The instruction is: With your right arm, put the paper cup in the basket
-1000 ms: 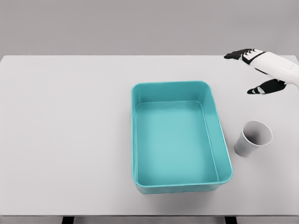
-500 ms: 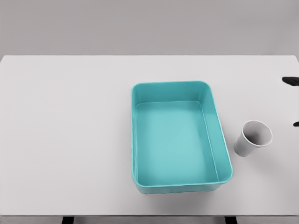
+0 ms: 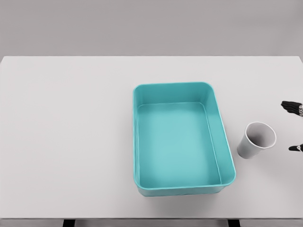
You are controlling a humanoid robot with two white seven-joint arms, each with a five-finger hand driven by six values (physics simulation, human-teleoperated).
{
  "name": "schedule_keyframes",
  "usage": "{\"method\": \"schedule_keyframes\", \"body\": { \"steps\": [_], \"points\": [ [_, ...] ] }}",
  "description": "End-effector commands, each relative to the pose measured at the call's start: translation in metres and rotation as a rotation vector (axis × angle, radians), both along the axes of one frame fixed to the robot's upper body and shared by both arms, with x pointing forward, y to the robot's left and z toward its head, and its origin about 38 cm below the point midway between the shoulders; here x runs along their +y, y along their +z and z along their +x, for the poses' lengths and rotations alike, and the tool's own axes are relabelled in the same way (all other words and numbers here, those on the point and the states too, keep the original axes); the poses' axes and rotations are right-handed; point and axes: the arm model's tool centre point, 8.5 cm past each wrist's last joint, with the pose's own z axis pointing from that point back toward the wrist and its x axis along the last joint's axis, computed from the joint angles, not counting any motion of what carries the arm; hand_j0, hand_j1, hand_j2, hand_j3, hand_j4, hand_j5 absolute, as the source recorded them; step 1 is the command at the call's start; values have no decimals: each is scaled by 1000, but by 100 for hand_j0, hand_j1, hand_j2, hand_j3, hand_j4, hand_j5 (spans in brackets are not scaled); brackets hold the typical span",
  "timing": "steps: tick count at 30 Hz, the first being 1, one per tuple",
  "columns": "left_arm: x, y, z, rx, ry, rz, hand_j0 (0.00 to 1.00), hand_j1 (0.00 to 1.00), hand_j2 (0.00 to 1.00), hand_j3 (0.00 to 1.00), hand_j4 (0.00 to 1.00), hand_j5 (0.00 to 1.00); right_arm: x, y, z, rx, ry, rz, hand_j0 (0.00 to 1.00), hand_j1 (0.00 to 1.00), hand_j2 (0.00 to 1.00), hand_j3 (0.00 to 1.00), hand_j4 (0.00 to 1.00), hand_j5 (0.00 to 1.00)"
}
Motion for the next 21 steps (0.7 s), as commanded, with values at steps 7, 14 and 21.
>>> {"method": "schedule_keyframes", "body": {
  "steps": [7, 14, 21],
  "points": [
    [0, 0, 0, 0, 0, 0, 100, 100, 100, 100, 100, 100, 12, -17, -6, 23, 7, 43, 100, 100, 100, 100, 100, 100],
    [0, 0, 0, 0, 0, 0, 100, 100, 100, 100, 100, 100, 24, -32, -13, 40, 25, 62, 100, 100, 100, 100, 100, 100],
    [0, 0, 0, 0, 1, 0, 100, 100, 100, 100, 100, 100, 30, -35, -13, 33, 26, 70, 100, 100, 100, 100, 100, 100]
  ]
}}
